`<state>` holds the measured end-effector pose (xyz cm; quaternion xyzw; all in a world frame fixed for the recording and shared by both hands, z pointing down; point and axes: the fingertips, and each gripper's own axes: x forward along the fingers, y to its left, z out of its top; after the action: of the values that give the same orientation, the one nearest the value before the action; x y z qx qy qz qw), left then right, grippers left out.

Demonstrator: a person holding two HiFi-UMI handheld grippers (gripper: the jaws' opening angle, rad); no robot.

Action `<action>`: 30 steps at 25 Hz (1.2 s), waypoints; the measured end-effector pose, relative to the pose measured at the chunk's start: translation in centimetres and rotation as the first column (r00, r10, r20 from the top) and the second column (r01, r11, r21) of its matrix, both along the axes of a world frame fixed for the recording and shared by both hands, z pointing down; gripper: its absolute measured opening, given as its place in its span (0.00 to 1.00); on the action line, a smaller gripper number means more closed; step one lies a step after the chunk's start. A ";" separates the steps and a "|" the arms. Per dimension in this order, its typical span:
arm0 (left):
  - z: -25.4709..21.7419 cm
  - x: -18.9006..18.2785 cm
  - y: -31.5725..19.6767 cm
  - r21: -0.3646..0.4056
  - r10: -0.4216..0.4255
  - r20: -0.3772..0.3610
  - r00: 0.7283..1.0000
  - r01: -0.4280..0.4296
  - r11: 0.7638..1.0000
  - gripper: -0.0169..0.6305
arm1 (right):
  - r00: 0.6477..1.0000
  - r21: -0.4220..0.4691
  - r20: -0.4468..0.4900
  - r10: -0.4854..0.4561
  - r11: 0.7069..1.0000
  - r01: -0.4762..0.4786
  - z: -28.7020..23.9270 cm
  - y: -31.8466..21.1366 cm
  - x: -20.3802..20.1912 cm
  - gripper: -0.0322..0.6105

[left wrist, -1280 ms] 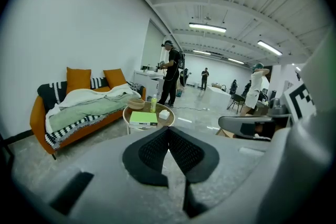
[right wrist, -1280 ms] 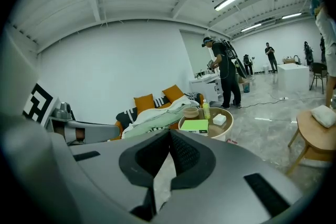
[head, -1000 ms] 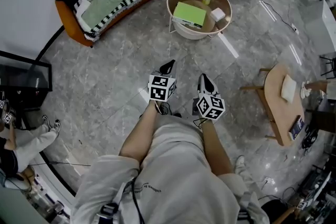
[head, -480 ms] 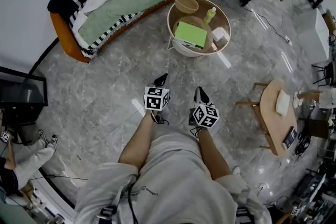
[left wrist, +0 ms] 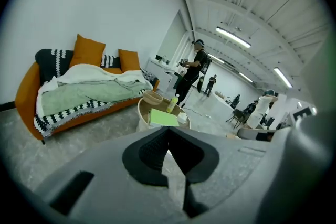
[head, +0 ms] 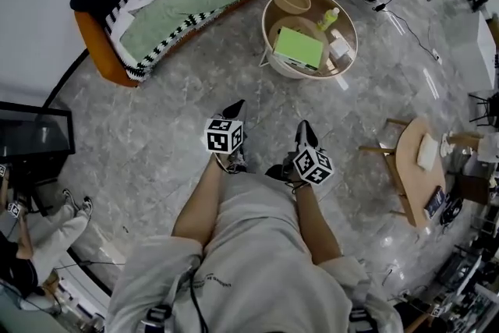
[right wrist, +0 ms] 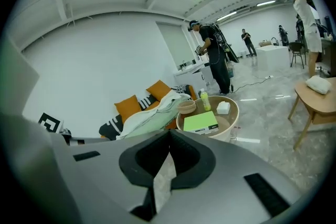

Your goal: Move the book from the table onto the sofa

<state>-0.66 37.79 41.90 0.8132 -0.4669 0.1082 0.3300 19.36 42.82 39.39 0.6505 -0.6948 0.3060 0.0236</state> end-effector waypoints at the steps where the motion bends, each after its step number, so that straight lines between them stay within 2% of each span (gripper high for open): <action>1: -0.2 -0.7 -0.6 0.004 -0.016 -0.002 1.000 0.016 1.000 0.04 | 1.000 0.004 -0.001 0.013 1.000 -0.013 -0.2 -0.3 0.1 0.06; 4: -0.3 -1.5 -1.9 -0.002 -0.050 -0.026 0.998 0.050 0.999 0.04 | 0.999 0.008 -0.011 0.053 0.999 -0.053 -0.7 -1.1 0.7 0.06; 7: 0.8 -1.8 -2.4 -0.034 -0.083 -0.051 0.995 0.081 0.996 0.04 | 0.998 -0.009 -0.044 0.053 0.999 -0.053 -0.3 -1.1 0.6 0.06; 14: 1.5 -1.7 -3.1 -0.043 -0.070 -0.018 0.997 0.070 0.997 0.04 | 0.995 -0.037 -0.031 0.099 0.994 -0.100 0.7 -2.4 2.2 0.06; 20: 0.9 -2.4 -6.9 -0.022 -0.111 0.009 0.994 0.112 0.994 0.04 | 0.998 -0.028 -0.058 0.028 0.999 -0.030 1.1 -7.2 1.6 0.06; 24: -0.5 -0.9 -11.4 0.027 -0.106 0.032 0.994 0.105 0.994 0.04 | 0.996 -0.026 -0.080 -0.035 0.999 0.033 1.6 -11.5 1.4 0.06; 27: -0.9 1.6 -13.8 0.044 -0.062 0.053 0.997 0.060 0.997 0.04 | 0.991 -0.038 -0.044 -0.128 0.991 0.127 2.1 -14.5 1.3 0.06; 30: -0.7 4.2 -16.1 0.030 0.014 0.108 0.994 -0.017 0.999 0.04 | 0.977 -0.069 -0.024 -0.213 0.975 0.211 3.0 -17.4 1.5 0.06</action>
<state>3.50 21.67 41.17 0.8149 -0.4793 0.1473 0.2908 20.83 25.41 42.36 0.5762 -0.7492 0.3144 0.0882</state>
